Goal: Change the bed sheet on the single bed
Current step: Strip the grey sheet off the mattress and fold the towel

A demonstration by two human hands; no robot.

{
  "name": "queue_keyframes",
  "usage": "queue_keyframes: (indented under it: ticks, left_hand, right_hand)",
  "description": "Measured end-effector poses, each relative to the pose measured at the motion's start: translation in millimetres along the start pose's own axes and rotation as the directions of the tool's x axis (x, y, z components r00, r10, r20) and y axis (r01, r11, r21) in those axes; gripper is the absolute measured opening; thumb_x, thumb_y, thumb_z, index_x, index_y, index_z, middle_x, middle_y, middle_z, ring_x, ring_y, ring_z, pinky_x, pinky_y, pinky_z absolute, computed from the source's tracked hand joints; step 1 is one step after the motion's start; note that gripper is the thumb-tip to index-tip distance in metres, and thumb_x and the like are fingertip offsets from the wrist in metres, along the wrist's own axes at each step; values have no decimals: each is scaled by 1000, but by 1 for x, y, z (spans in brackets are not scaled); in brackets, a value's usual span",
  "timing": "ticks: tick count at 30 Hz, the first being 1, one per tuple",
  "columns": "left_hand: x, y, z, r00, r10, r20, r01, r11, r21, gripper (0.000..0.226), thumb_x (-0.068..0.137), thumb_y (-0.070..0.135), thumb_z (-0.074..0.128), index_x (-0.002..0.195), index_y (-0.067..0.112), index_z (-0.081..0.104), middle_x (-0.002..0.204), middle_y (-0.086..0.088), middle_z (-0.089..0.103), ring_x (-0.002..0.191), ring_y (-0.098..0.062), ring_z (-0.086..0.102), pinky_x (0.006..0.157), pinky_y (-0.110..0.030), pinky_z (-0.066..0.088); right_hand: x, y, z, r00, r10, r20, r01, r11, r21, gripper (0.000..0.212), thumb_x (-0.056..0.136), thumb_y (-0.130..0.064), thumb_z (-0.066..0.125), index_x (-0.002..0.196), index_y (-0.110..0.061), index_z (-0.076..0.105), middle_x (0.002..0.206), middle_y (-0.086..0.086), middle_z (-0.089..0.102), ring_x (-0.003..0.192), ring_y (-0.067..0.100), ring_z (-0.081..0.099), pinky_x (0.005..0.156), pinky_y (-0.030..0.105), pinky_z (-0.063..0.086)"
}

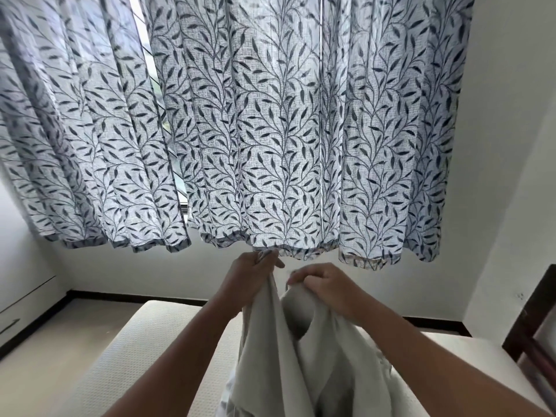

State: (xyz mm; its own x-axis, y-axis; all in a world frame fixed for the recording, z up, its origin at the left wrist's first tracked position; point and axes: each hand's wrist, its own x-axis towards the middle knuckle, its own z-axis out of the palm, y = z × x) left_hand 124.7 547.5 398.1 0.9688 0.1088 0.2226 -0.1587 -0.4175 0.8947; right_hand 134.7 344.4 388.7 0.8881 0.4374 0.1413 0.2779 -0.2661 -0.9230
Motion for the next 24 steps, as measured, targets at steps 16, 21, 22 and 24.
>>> queue_keyframes:
  ticks: [16,21,22,24]
  left_hand:
    - [-14,-4,-18,998,-56,0,55,980,-189,9,85,19,79,94,21,79,81,0,75,74,-14,67,69,-34,57]
    - [-9,-27,-35,986,83,143,-105,983,153,21,73,9,86,82,27,79,89,1,72,86,-18,68,80,-40,59]
    - [-8,-32,-35,987,118,111,-139,970,198,22,74,8,85,77,28,78,92,7,68,87,-14,66,80,-39,58]
    - [-11,-35,-30,989,99,108,-111,988,111,27,79,3,78,76,29,74,105,16,65,96,-10,66,83,-41,59]
  right_hand:
    - [-9,23,37,944,-202,-262,100,929,-355,18,67,-37,69,71,-20,70,76,-8,68,71,8,66,72,33,55]
    - [-14,32,36,933,-230,-276,167,957,-235,6,72,-16,80,74,-22,79,85,-16,74,85,1,71,81,25,57]
    - [-17,33,37,937,-234,-258,180,960,-214,11,72,-12,81,74,-23,80,86,-19,74,88,0,71,83,22,56]
    - [-20,35,38,949,-233,-211,200,966,-166,16,72,-12,81,71,-27,79,87,-22,74,91,-5,70,84,16,51]
